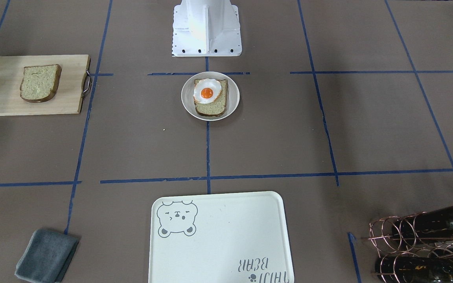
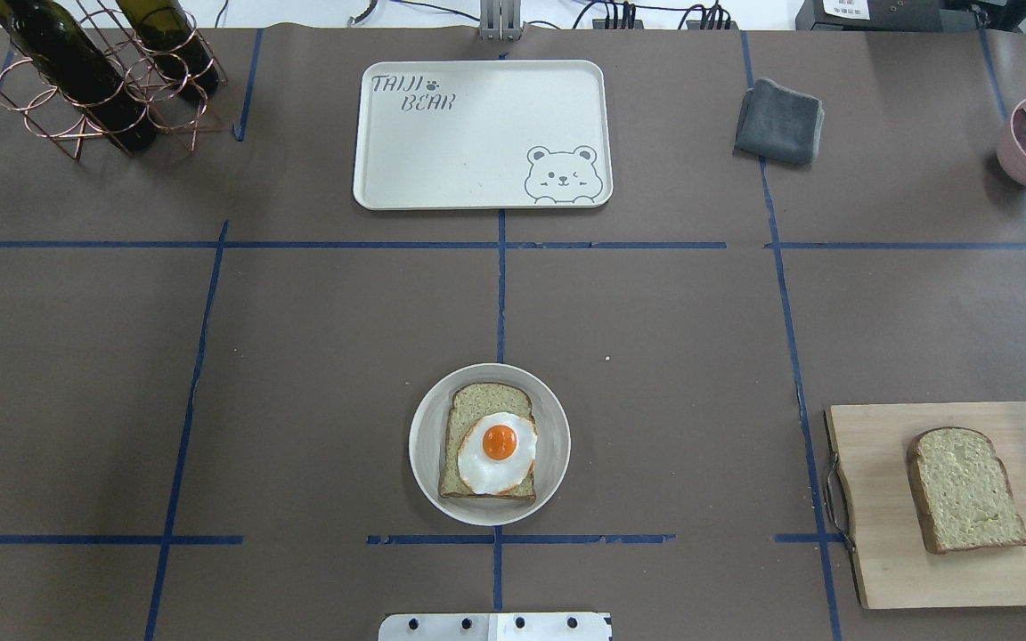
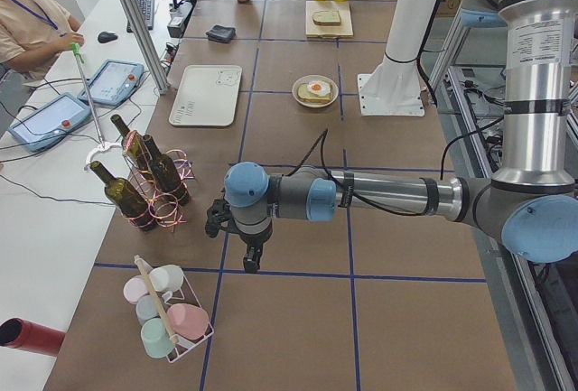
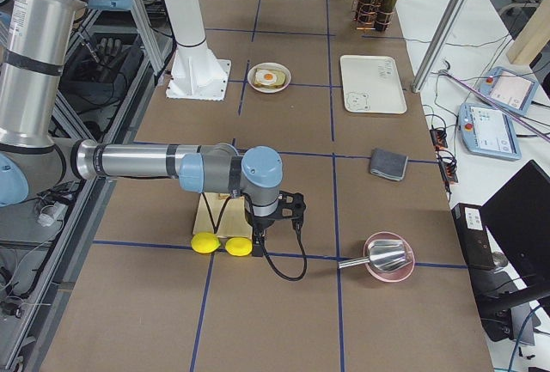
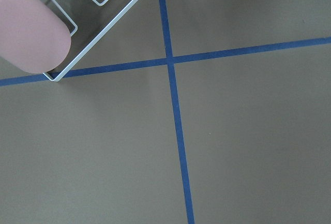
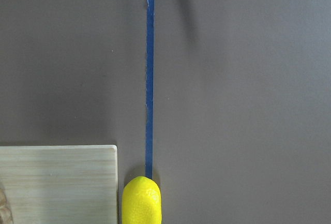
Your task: Make sandwich and place on tray
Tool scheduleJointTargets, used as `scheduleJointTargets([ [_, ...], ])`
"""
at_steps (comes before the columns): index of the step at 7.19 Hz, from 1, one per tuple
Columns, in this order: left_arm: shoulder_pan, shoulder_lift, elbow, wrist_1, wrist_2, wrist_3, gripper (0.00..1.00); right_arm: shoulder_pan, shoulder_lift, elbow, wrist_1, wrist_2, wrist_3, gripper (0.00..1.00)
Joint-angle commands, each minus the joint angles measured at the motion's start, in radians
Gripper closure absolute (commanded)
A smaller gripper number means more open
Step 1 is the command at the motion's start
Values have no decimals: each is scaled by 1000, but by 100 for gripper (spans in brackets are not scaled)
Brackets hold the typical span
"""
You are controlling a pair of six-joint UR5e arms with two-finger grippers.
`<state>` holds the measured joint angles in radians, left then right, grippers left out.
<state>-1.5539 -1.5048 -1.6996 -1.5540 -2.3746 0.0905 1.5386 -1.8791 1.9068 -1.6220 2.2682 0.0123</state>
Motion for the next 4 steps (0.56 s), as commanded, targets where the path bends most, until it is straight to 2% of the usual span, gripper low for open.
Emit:
scheduleJointTargets([
  [1,-2,0,-12,0,-3,0,0,0,0,1,-1,1,0,0],
  [4,0,2,-14,0,-6,0,0,-3,24,-5,20,5,14,0],
])
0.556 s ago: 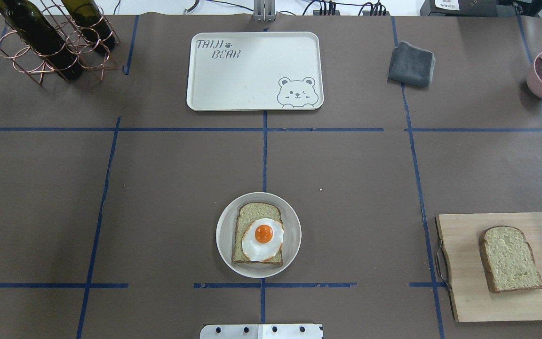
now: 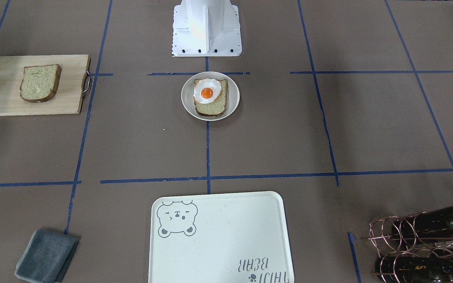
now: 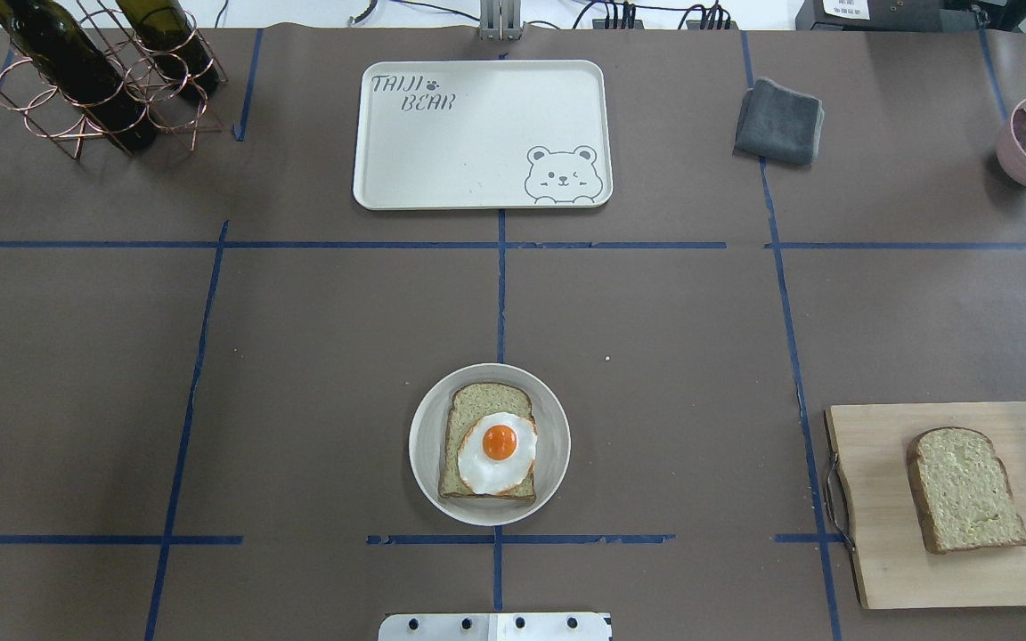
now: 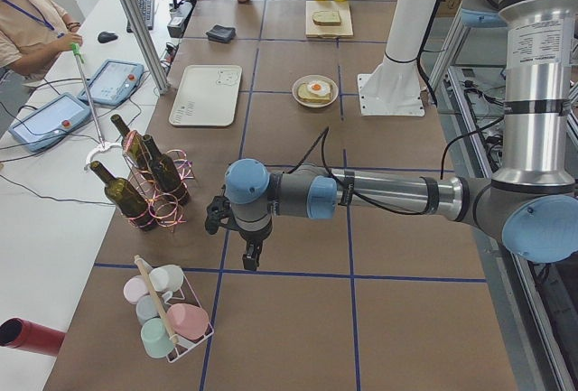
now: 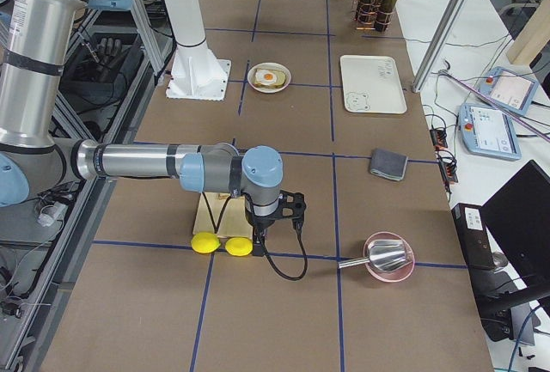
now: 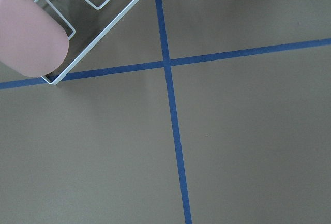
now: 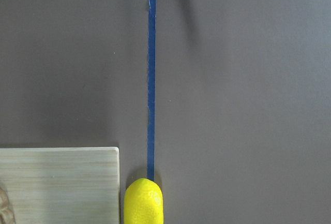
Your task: Make sandwich and place on tray
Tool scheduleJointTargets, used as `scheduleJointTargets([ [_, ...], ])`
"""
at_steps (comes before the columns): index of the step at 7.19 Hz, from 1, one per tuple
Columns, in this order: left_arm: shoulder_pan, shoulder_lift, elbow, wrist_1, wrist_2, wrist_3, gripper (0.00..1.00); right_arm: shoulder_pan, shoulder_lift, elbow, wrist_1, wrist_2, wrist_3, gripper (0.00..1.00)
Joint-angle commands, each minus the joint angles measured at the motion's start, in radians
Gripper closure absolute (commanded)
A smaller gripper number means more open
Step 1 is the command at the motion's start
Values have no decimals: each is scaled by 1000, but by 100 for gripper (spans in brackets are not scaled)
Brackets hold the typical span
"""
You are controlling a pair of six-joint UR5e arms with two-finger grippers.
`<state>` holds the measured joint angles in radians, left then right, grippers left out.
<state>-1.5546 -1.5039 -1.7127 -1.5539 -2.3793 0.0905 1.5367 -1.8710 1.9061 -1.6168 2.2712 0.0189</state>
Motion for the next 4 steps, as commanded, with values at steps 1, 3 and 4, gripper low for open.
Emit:
scheduleJointTargets([
  [1,1,1,-2,0,-1,0,0,-1,27,-1,26,5,9,0],
  [3,2,1,1,-3,-3,0,0,-1,26,-25,84,82,1,0],
  [4,2,1,-1,-5,-1,0,0,-1,23,-38,134,86,3,0],
])
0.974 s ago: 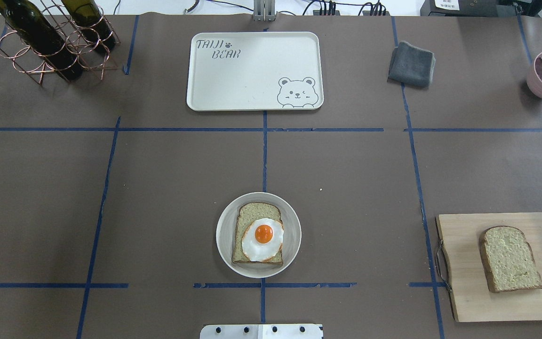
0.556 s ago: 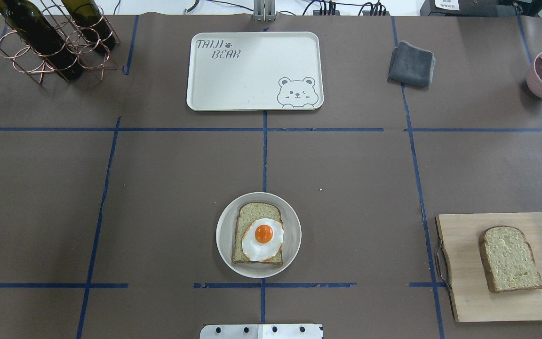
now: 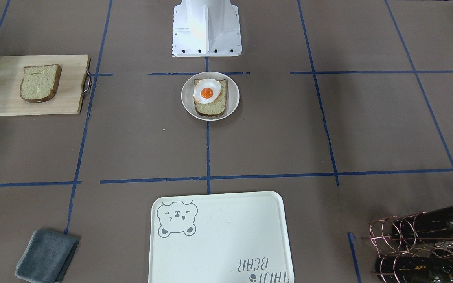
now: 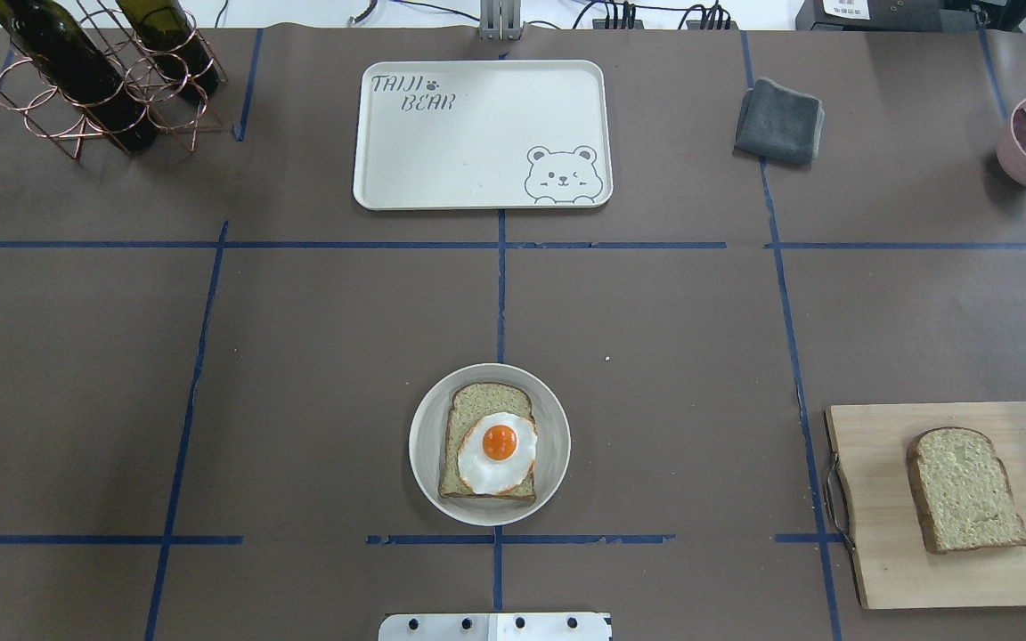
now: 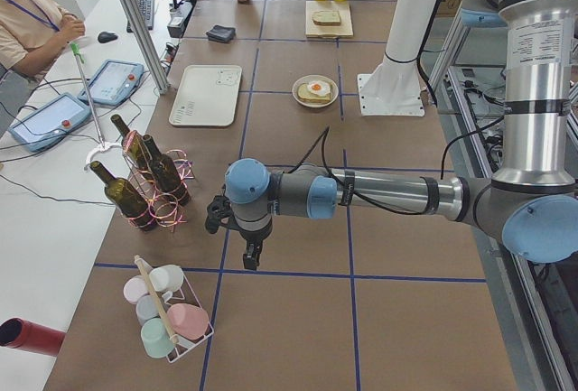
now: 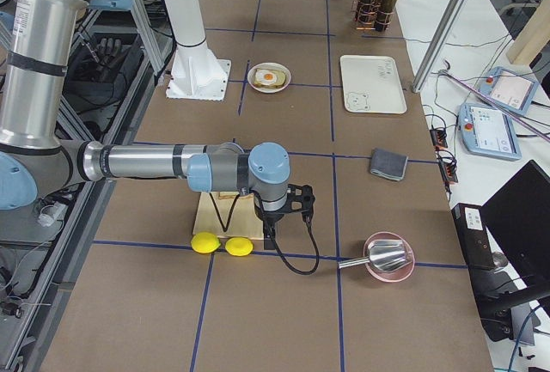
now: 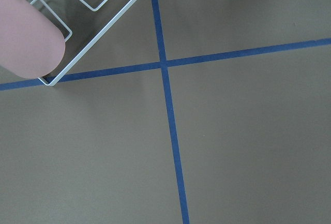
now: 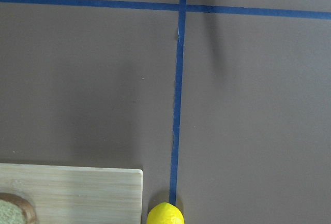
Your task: Make sandwich and place on tray
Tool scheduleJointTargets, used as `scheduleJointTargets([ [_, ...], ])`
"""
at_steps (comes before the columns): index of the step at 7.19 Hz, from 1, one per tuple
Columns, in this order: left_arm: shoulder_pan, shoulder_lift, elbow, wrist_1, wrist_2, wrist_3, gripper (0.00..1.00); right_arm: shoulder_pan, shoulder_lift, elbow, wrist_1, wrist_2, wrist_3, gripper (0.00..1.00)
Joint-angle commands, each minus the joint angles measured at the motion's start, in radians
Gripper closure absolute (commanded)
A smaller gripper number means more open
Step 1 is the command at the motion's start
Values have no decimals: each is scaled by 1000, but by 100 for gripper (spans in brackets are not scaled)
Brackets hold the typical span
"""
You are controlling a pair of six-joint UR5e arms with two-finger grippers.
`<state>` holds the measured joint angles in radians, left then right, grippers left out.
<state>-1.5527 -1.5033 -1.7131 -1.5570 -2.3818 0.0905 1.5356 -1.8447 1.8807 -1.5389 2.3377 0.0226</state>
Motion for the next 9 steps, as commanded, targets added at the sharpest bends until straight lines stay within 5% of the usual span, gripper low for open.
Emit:
scheduleJointTargets([
  [1,2,0,1,-3,-1,0,0,-24,-5,-8,174,49,11,0],
  [4,5,0,1,0,-1,2,0,-170,-10,-23,423,126,194,0],
  [7,5,0,3,-2,-2,2,0,-368,-83,-17,637,-29,646,4],
  [9,11,0,1,-2,-2,2,0,-481,-168,-17,830,-54,869,21],
])
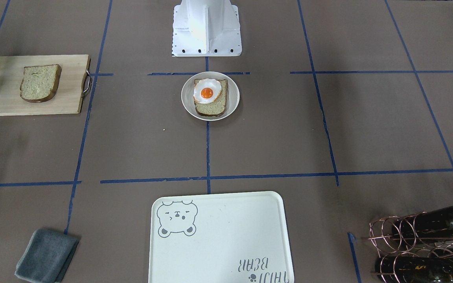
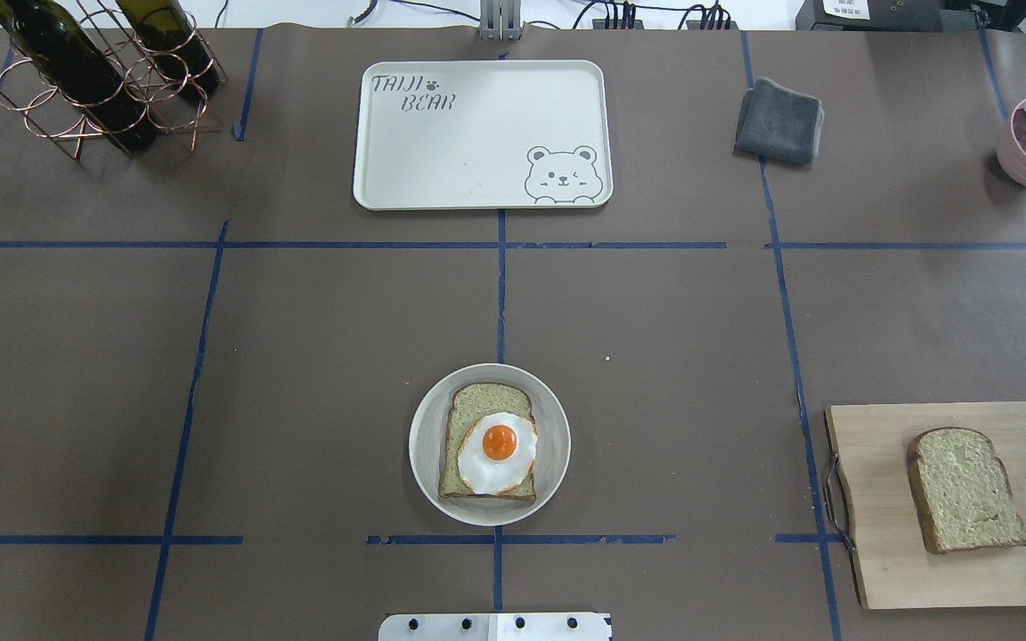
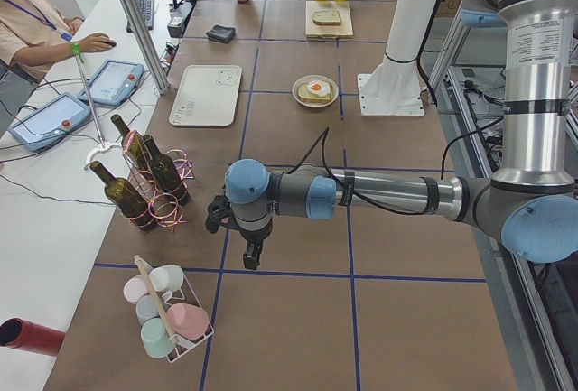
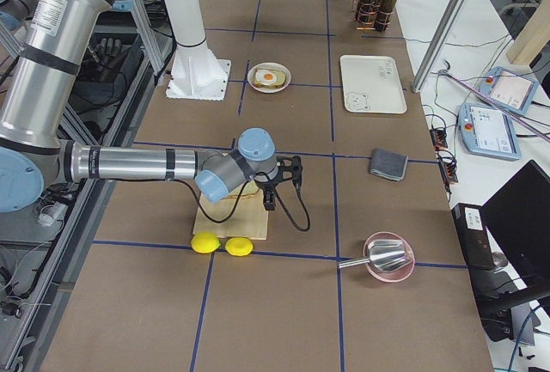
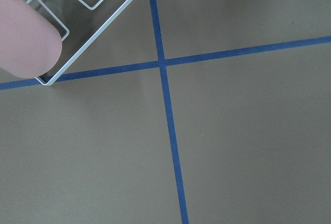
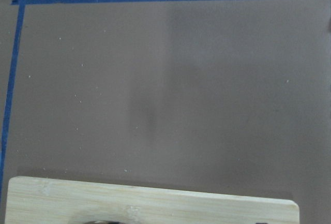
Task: Make sandwich and place on tray
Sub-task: 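Move the right gripper down to the bread slice on the cutting board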
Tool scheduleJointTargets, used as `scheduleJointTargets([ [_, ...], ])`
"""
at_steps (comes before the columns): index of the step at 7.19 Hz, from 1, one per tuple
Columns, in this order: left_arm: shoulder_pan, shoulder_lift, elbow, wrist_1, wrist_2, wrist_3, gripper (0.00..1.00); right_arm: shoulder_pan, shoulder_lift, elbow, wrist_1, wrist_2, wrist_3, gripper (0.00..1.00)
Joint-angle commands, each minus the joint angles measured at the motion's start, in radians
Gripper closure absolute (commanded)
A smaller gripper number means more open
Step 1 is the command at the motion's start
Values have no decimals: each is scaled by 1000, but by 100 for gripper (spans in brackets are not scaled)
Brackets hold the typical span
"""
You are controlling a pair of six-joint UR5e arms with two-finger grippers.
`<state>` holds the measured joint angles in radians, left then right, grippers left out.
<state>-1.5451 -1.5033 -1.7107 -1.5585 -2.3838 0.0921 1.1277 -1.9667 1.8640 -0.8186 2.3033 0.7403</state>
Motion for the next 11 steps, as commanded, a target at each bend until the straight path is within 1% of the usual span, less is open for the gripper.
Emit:
scheduleJointTargets([
  [1,3,0,-1,-2,0,0,0,-115,-52,-2,111,-37,180,28],
  [2,3,0,-1,-5,0,0,0,-144,-75,-2,124,-47,180,32],
  [4,3,0,0,-5,-24,0,0,-181,-145,-19,284,-59,183,32],
  [6,8,0,0,-5,-25,0,0,-233,-144,-20,297,-76,195,34],
  [7,10,0,0,-5,-25,0,0,-273,-120,-22,297,-94,197,34],
  [8,8,0,2,-5,-25,0,0,-276,-113,-34,297,-107,198,36],
  [10,10,0,3,-5,-25,0,0,-290,-43,-112,299,-110,198,36],
  [11,10,0,5,-5,-25,0,0,-296,-47,-115,323,-113,197,37],
])
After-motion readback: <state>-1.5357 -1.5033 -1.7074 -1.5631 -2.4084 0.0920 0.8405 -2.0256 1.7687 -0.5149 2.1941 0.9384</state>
